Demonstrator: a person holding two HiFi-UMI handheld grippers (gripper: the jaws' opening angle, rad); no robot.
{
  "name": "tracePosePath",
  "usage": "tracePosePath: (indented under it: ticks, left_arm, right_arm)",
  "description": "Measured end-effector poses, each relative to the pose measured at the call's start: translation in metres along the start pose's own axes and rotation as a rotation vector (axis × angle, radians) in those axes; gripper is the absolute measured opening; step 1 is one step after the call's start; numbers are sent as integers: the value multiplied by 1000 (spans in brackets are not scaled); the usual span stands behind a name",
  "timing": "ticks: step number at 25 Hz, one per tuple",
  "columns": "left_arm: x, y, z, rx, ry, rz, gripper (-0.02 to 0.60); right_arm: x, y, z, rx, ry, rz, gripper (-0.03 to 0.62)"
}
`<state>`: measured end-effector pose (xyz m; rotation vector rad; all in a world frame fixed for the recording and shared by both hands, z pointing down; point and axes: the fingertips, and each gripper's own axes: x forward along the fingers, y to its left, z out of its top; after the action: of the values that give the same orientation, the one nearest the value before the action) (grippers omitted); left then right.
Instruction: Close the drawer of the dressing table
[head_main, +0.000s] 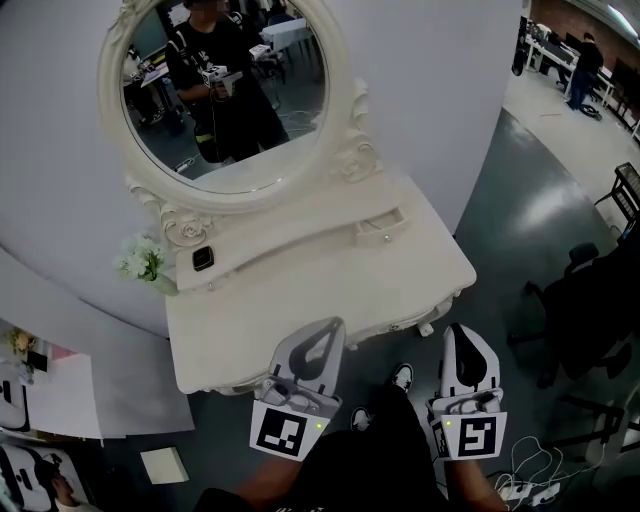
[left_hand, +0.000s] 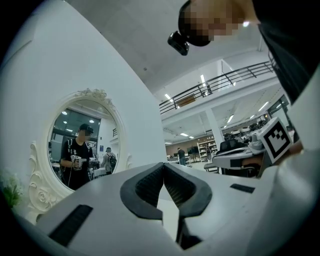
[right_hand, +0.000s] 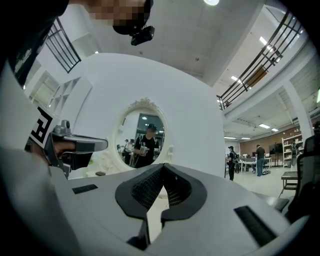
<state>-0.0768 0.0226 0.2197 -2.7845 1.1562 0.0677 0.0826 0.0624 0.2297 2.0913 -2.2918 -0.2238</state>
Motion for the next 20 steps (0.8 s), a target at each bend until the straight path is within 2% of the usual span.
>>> tracePosePath:
  ticks: [20]
  left_arm:
    - [69, 27, -18, -11, 20, -7, 5]
  right_arm:
    - [69, -32, -19, 0, 33, 16, -2]
